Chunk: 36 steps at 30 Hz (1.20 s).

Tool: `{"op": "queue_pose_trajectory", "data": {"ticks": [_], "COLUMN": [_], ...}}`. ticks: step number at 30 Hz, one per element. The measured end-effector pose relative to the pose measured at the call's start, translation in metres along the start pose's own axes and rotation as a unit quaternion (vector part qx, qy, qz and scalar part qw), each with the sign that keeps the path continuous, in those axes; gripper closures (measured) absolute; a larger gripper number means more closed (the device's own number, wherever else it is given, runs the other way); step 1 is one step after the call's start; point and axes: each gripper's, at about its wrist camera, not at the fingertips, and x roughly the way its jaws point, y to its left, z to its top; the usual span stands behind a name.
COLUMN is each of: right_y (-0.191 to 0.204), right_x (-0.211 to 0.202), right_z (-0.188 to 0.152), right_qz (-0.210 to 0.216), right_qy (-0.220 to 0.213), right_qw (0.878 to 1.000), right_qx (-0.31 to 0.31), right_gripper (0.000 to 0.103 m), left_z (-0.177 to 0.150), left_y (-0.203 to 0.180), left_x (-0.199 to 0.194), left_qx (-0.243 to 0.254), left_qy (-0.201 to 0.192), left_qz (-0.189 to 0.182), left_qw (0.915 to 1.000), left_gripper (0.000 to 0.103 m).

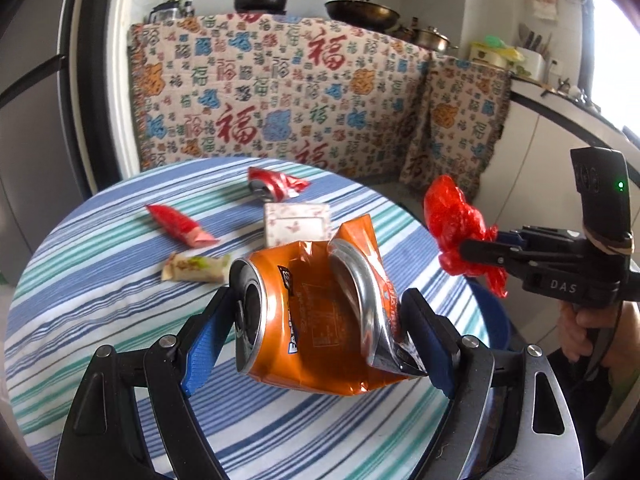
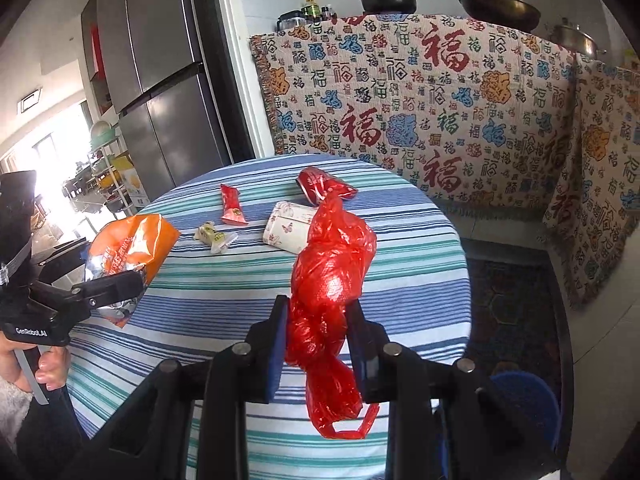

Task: Collect trash
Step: 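Carry the can and red bag over the wastebasket while opening both tools to drop them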

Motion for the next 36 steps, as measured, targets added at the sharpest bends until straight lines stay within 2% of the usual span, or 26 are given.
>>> {"op": "queue_pose_trajectory", "data": {"ticks": [7, 18, 23, 26, 29, 33, 36], "right_y": [-0.019, -0.022, -0.028, -0.040, -0.063, -0.109, -0.145], "right_x": [-0.010, -0.017, -0.020, -0.026, -0.040, -0.060, -0.068], "right_z": [-0.007, -0.018, -0.022, -0.024, -0.025, -0.035, -0.051], "right_qz": [-0.014, -0.011, -0.015, -0.018, -0.044, -0.101, -0.128], "right_qy": [0.009, 0.018, 0.022, 0.020, 0.009, 0.008, 0.026], "right_qw": [1.000, 1.000, 1.000, 1.000, 0.998, 0.993, 0.988], "right_qx": [0.004, -0.001, 0.002, 0.015, 0.032, 0.061, 0.083], "right_gripper": [0.075, 0.075, 0.075, 0.075, 0.075, 0.075, 0.075], "left_z": [-0.001, -0.001, 0.002, 0.007, 0.016, 0.030, 0.037], "left_y": [-0.020, -0.025, -0.035, -0.044, -0.060, -0.103, -0.136], "left_x": [0.018, 0.027, 0.030, 0.034, 0.039, 0.053, 0.072], "left_qx": [0.009, 0.008, 0.012, 0.011, 0.015, 0.036, 0.042], "left_qy": [0.017, 0.028, 0.028, 0.030, 0.031, 0.031, 0.043], "left_qz": [0.006, 0.025, 0.021, 0.005, -0.020, -0.067, -0.107], "left_qw": [0.9998, 0.9993, 0.9993, 0.9995, 0.9992, 0.9966, 0.9925], "left_gripper": [0.018, 0.018, 0.018, 0.018, 0.018, 0.018, 0.018]}}
